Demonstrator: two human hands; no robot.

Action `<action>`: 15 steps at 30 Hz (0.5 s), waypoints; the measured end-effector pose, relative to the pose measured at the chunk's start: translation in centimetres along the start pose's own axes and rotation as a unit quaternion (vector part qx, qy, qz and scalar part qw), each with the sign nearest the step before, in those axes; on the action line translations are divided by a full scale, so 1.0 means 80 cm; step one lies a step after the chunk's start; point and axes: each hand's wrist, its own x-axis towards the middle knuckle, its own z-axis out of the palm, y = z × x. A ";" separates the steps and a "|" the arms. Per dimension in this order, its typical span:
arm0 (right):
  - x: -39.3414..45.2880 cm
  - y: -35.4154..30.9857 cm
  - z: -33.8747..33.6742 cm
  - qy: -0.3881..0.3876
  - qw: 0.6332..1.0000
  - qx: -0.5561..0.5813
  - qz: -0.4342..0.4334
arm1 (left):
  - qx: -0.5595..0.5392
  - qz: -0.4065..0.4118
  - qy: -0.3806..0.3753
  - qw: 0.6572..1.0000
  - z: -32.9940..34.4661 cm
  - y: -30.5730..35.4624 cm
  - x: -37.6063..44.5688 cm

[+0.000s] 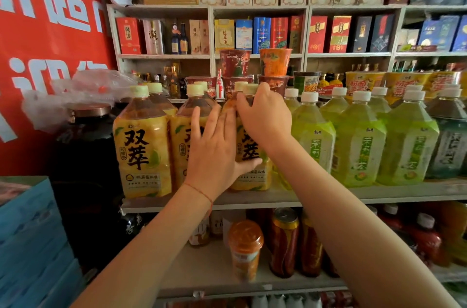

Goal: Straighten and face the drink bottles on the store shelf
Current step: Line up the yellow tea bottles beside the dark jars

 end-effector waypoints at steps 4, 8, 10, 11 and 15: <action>0.002 0.005 -0.005 -0.011 1.000 -0.023 -0.002 | -0.135 -0.007 0.032 0.990 -0.012 -0.002 0.014; 0.004 0.008 -0.010 -0.022 0.999 -0.028 -0.007 | -0.428 -0.114 0.070 0.894 -0.042 0.014 0.050; 0.001 0.010 -0.010 -0.035 0.999 0.001 -0.015 | -0.527 -0.201 -0.007 0.826 -0.046 0.027 0.078; 0.001 0.012 -0.011 -0.045 0.998 0.032 -0.014 | -0.558 -0.244 -0.043 0.792 -0.043 0.031 0.092; 0.006 0.018 -0.014 -0.107 0.983 0.146 0.020 | -0.590 -0.302 -0.095 0.743 -0.031 0.036 0.118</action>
